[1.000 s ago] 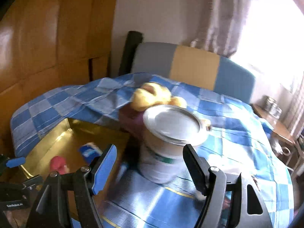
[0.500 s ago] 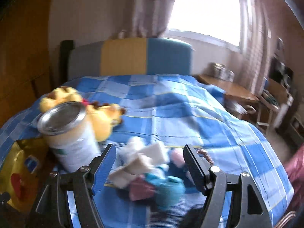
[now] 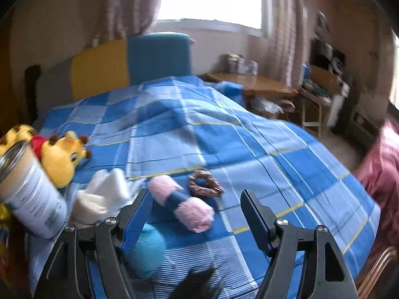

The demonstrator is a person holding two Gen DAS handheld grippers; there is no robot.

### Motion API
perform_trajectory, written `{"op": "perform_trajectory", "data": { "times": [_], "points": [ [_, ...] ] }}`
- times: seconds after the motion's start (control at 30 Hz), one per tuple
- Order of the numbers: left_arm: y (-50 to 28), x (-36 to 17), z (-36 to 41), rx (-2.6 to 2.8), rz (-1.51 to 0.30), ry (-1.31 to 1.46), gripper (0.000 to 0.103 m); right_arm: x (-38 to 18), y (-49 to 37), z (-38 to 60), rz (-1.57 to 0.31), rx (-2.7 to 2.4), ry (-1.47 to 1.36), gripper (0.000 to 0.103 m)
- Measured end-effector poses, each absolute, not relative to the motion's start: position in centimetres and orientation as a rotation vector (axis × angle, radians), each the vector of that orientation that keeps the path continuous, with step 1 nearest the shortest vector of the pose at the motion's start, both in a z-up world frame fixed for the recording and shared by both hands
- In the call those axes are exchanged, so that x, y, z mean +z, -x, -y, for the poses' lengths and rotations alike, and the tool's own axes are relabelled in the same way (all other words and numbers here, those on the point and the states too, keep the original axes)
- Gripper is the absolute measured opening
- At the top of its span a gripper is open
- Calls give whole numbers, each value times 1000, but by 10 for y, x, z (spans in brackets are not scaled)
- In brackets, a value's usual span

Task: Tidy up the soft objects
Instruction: 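Withdraw both tools from the tray back toward the pile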

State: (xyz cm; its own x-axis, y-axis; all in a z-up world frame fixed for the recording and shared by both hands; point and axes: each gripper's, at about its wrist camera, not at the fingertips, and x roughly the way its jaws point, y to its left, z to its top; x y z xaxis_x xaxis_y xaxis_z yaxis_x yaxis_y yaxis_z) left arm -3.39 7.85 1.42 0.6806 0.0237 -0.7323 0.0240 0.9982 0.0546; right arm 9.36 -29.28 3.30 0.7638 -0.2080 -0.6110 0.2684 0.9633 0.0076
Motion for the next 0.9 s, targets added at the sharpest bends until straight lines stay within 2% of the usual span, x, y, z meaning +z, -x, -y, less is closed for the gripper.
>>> {"op": "perform_trajectory", "data": {
  "times": [0.33,0.9],
  "points": [
    [19,8,-46,-63,-843,-109,84,30,-90,322,-666,-281,-262,74],
    [-21,-11,-2,-167,-920,-115,84,22,-92,338,-713,-297,-377,74]
  ]
}}
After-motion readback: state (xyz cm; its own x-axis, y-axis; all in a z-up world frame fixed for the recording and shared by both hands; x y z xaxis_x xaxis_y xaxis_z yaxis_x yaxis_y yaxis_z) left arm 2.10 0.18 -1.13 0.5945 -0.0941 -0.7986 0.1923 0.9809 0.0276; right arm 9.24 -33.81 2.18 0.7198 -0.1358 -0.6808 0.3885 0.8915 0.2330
